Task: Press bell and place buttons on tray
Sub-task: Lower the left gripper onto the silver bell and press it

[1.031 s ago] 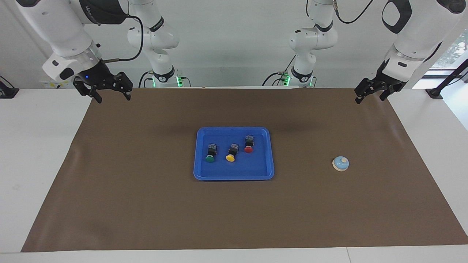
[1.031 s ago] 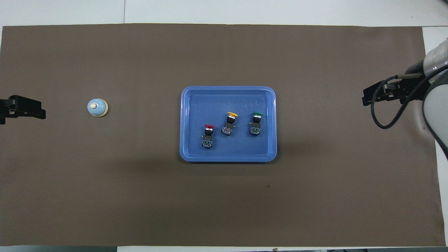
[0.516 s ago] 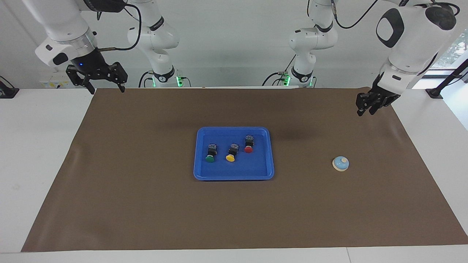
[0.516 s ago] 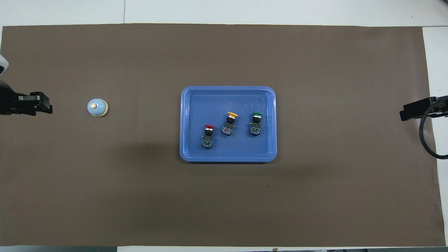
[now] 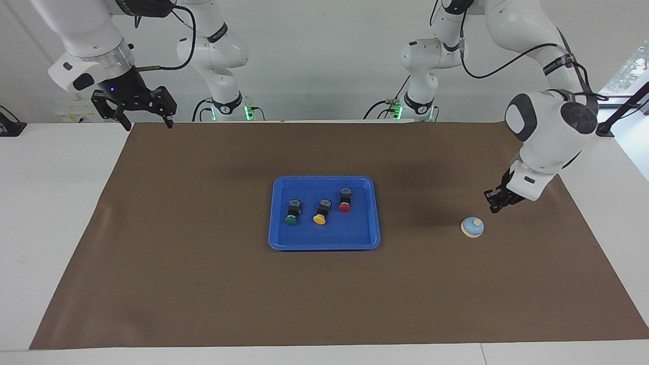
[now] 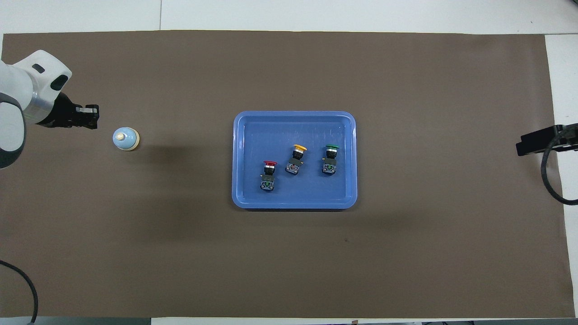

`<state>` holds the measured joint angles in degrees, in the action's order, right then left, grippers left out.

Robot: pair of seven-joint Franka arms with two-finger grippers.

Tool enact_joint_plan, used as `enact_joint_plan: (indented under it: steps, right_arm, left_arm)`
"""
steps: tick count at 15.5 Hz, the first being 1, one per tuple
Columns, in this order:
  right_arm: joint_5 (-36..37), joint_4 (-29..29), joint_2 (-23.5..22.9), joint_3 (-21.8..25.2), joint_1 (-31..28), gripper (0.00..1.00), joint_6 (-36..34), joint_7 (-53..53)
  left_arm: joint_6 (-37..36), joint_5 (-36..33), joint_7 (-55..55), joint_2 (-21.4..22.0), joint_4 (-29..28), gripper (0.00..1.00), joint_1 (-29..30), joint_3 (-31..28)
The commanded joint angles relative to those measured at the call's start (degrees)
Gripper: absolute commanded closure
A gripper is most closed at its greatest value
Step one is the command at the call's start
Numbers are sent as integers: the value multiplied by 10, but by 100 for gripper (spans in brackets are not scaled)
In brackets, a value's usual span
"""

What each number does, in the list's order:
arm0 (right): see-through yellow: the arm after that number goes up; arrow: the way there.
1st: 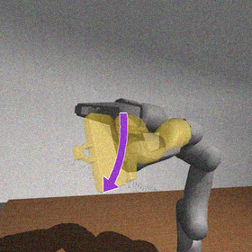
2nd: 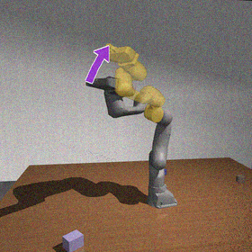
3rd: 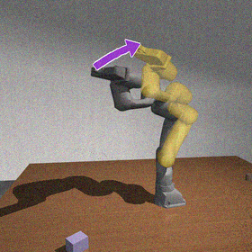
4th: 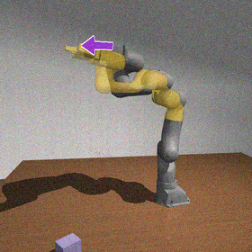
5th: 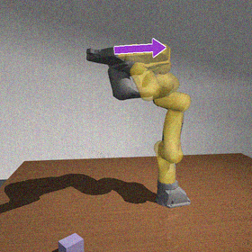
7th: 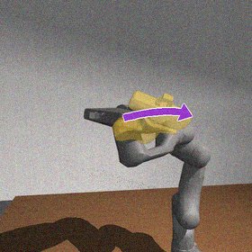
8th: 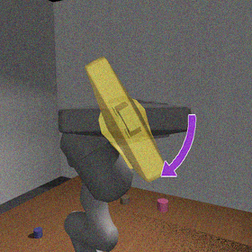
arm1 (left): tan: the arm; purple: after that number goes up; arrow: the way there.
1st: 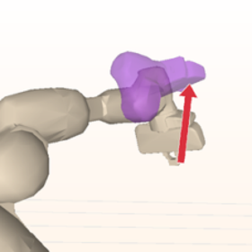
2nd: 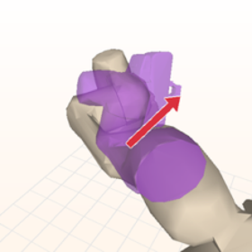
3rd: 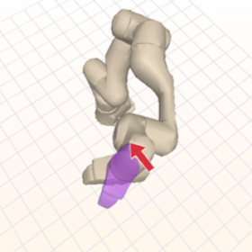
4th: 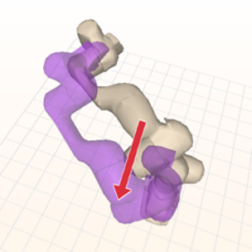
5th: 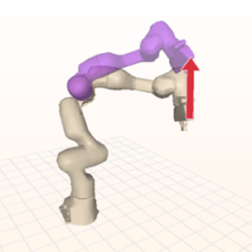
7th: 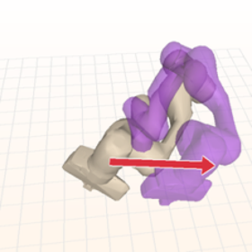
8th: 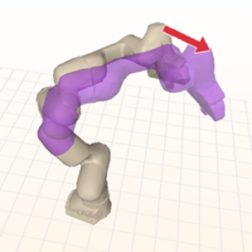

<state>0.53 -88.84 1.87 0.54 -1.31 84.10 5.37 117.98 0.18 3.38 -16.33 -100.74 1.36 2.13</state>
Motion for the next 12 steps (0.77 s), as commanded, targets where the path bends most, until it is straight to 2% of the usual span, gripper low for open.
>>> enact_joint_plan:
  steps: [1,4,12]
  right_arm:
    - [5,-20,16,-5,-4,0,-3,6]
    - [5,-20,16,-6,0,0,-4,6]
    - [5,-20,16,-6,-2,0,-4,6]
  left_arm:
    - [24,0,0,-3,-15,100,2,-1]
    - [46,1,1,2,-49,100,4,-1]
    - [80,1,4,-14,-65,100,3,-1]
